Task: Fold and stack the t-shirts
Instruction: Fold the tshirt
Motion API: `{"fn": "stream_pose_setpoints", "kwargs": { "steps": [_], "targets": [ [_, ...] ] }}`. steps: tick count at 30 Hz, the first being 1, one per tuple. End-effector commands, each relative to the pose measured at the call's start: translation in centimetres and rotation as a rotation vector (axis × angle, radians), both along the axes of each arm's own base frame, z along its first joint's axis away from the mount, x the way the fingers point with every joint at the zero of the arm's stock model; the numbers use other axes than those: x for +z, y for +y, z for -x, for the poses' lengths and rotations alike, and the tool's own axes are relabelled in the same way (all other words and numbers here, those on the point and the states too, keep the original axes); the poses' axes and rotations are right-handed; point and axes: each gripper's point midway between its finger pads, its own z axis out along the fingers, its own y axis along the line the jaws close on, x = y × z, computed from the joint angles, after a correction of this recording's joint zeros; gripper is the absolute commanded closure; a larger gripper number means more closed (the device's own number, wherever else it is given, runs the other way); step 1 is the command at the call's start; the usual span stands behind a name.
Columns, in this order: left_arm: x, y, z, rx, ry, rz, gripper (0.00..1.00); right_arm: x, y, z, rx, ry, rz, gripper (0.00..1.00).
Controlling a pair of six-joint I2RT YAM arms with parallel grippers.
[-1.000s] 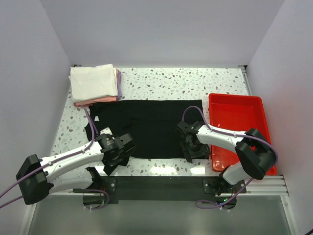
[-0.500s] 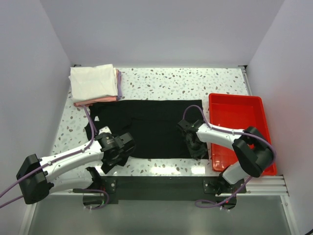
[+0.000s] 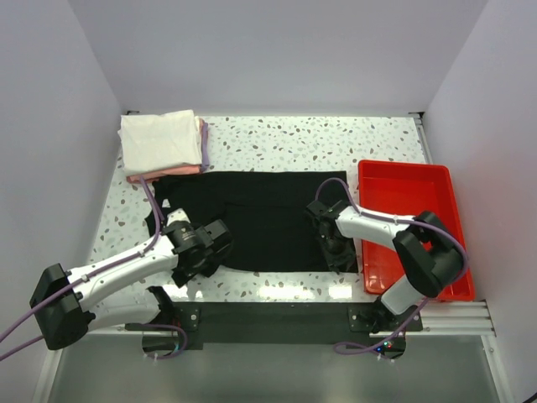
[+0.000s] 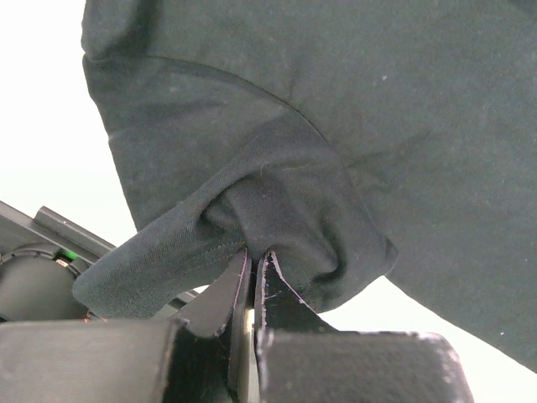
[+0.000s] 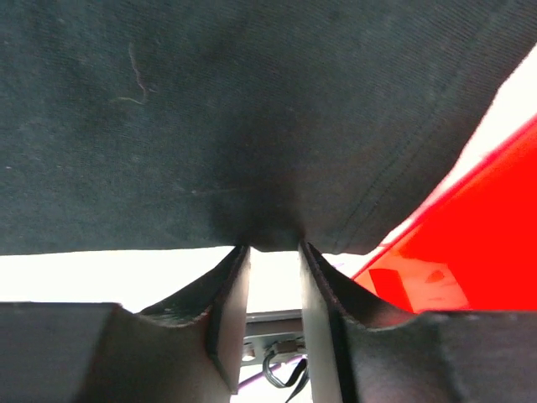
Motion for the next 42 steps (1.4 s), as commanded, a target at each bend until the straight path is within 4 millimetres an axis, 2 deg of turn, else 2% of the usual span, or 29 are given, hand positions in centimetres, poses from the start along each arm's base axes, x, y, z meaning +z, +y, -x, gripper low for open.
{"fn": "stream_pose_setpoints", "kwargs": {
  "steps": [1,5,10,14,15,17,22,26,30,35,38,42],
  "targets": [
    [1.2,0.6,-1.1,0.012,-0.049,-0.034,1.00,-1.4,1.6,-1.3,0.007,-0.012,-0.069,0.67],
    [1.1,0.6,-1.3,0.013,-0.051,-0.032,1.00,-2.1,3.4,-1.2,0.023,0.039,-0.177,0.70],
    [1.4,0.5,-1.6,0.018,-0.062,-0.033,1.00,-2.6,4.1,-1.4,0.039,0.075,-0.205,0.71],
    [1.9,0.3,-2.1,0.015,-0.075,-0.035,1.00,-2.9,4.4,-1.8,0.024,0.081,-0.233,0.81],
    [2.0,0.3,-2.3,0.010,-0.081,-0.042,1.00,-2.9,4.5,-1.9,0.025,0.082,-0.242,0.87],
    [2.2,0.2,-2.5,0.011,-0.086,-0.043,1.00,-2.8,4.5,-2.4,0.022,0.070,-0.242,1.00],
    [2.5,0.4,-2.7,0.013,-0.088,-0.060,1.00,-1.5,4.0,-4.1,0.029,0.006,-0.192,1.00],
    [3.0,0.6,-3.1,0.015,-0.115,-0.058,1.00,0.0,2.6,-4.5,0.043,-0.030,-0.124,1.00],
    [4.2,0.5,-5.1,-0.019,-0.179,-0.068,1.00,1.1,3.3,-4.8,0.060,-0.049,-0.167,1.00],
    [5.2,0.7,-7.9,-0.048,-0.225,-0.103,1.00,3.0,3.8,-6.4,0.094,-0.093,-0.172,1.00],
    [6.0,0.4,-10.5,-0.080,-0.277,-0.107,1.00,4.1,3.9,-6.9,0.108,-0.103,-0.174,1.00],
    [7.0,0.0,-12.8,-0.102,-0.331,-0.117,1.00,5.5,4.0,-7.1,0.126,-0.105,-0.173,1.00]
  ]
}}
